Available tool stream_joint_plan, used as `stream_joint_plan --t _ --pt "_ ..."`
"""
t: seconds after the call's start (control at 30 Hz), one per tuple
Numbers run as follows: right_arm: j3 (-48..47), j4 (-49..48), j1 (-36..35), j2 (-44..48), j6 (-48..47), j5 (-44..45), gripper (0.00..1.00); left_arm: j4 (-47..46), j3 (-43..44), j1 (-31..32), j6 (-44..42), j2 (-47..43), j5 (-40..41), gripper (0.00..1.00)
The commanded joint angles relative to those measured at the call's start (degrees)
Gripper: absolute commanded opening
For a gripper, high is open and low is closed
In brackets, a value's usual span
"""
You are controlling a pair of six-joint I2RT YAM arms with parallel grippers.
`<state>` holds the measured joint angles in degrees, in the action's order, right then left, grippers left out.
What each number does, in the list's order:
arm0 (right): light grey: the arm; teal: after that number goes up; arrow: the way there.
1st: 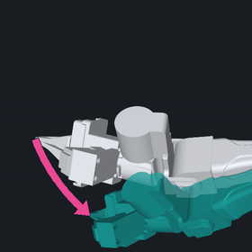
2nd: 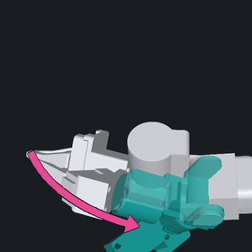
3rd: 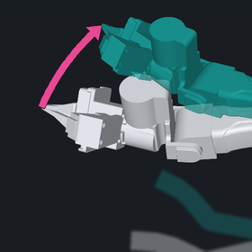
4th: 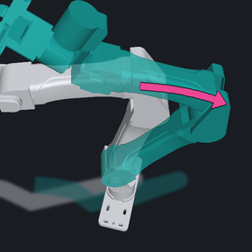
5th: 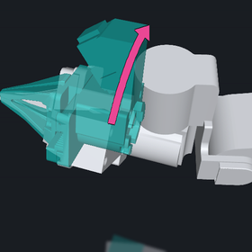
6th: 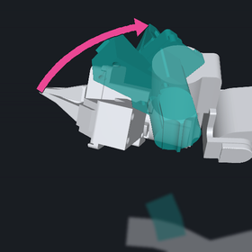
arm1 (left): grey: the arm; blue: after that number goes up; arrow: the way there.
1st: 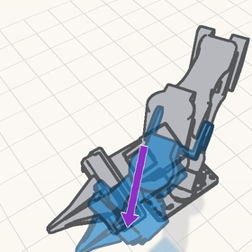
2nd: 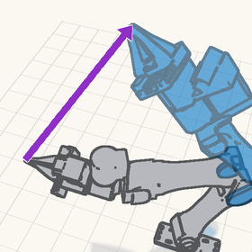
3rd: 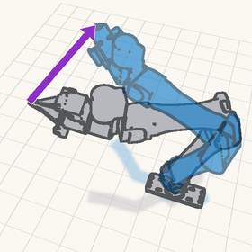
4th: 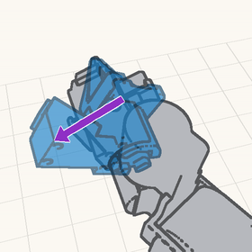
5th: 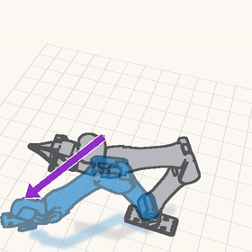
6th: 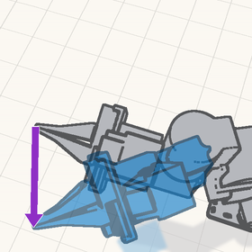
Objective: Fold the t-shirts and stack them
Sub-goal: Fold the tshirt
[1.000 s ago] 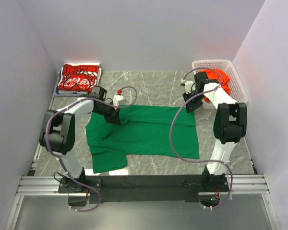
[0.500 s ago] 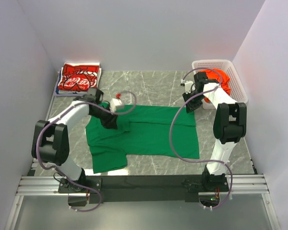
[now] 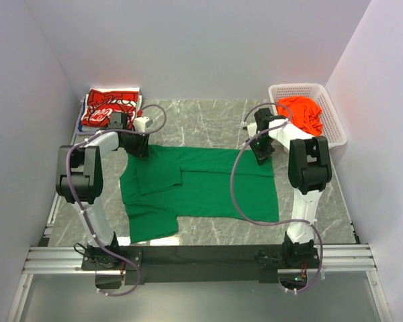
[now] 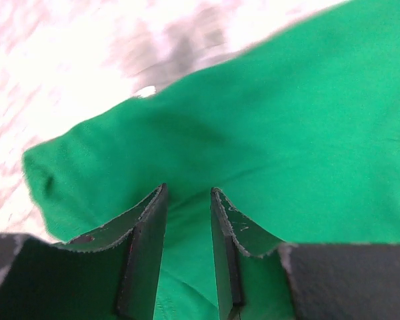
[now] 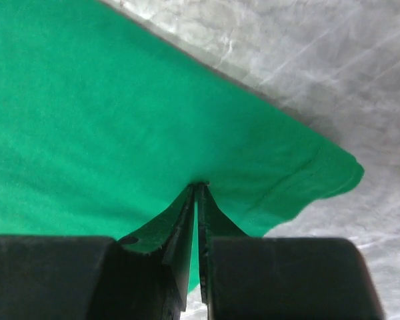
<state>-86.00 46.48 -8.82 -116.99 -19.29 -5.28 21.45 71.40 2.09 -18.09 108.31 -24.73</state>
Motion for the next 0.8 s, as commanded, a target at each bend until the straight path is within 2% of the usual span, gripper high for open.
stream_joint_plan --t 0.0,0.17,0.4,0.57,0.7,0.77 --pt "-3.38 -0.25 -1.55 -2.62 1.10 6.84 0.12 -3.00 1.55 -1.12 5.43 1.81 6.62 0.37" --pt "-8.30 1.33 -2.43 -7.64 0.83 12.56 0.10 -1.07 -0.11 -2.09 7.62 3.40 9.52 0.34" --pt "-17.95 4.84 -3.05 -12.64 -0.57 13.29 0.10 -2.64 -5.57 -4.37 10.61 -0.29 9.27 0.40" --pt "-21.48 3.96 -2.96 -14.93 -1.54 15.21 0.10 -0.45 1.98 -4.90 12.55 5.23 8.56 0.39" --pt "-34.37 8.36 -3.05 -21.86 -1.63 14.50 0.10 2.27 10.85 -4.99 13.34 9.98 7.50 0.38" --pt "-37.48 8.98 -3.05 -23.28 -2.15 14.94 0.10 3.15 13.14 -4.99 13.08 12.00 8.29 0.39"
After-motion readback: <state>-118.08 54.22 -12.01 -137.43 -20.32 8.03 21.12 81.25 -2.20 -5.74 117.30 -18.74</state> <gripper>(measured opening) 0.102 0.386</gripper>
